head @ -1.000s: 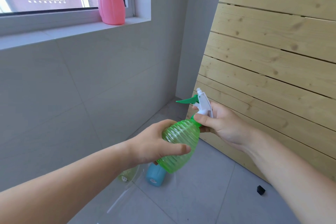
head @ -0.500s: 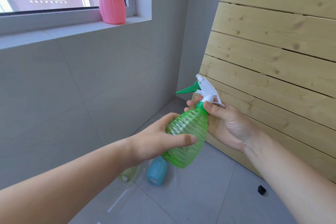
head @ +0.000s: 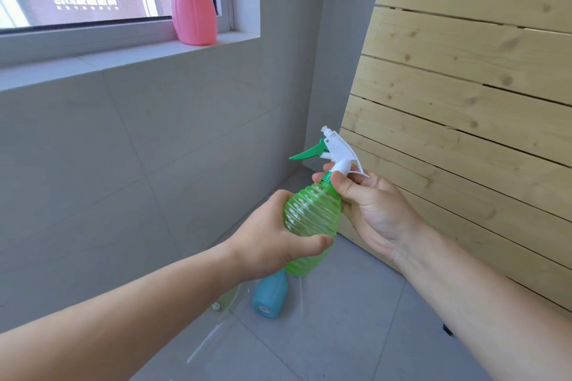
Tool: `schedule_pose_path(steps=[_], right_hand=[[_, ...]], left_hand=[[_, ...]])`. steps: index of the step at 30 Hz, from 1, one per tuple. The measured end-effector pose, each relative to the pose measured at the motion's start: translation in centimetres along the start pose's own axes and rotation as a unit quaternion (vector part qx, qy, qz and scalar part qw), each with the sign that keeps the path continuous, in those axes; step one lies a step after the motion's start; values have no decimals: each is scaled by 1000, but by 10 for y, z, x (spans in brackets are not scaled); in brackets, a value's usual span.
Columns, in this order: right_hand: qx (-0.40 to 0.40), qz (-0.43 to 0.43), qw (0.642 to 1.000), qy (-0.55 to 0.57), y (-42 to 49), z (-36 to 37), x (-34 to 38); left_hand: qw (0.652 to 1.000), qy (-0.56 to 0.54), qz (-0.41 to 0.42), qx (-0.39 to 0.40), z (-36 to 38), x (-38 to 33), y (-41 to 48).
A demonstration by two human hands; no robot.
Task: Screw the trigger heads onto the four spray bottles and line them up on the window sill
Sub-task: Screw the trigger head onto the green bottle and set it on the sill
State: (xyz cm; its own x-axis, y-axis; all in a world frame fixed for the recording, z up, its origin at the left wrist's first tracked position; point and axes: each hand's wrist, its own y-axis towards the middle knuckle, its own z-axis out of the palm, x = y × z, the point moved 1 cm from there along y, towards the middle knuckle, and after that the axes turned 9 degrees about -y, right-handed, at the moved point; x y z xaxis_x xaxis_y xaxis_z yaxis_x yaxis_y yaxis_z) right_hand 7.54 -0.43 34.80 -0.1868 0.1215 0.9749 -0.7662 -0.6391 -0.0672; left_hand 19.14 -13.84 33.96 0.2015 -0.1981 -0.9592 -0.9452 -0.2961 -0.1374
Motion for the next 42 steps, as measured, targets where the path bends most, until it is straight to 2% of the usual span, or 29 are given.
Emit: schedule_pose_path(steps=[6,11,15,21,25,31,35,42], right_hand=[[-18,12,1000,0,-3,-3,-5],[-27,11,993,-112,-7,-2,-5],[3,-43,972,-230,-10,16,-6],[25,-139,952,-272,19,58,23],[44,-184,928,-320,53,104,49],[29,-237,886,-396,121,175,90],[39,-258,888,-378,156,222,120],[40,-216,909,-355,211,270,127]], left_hand=[[1000,19,-8,6,-2,-2,3],[989,-148,-21,-13,-18,-13,12],[974,-223,-24,-38,-33,-17,16],[957,-279,38,-66,-70,-39,20],[958,-250,83,-110,-115,-55,21],[958,-190,123,-177,-197,-89,29],[951,-136,154,-230,-251,-116,39],[945,-74,113,-298,-310,-125,73]])
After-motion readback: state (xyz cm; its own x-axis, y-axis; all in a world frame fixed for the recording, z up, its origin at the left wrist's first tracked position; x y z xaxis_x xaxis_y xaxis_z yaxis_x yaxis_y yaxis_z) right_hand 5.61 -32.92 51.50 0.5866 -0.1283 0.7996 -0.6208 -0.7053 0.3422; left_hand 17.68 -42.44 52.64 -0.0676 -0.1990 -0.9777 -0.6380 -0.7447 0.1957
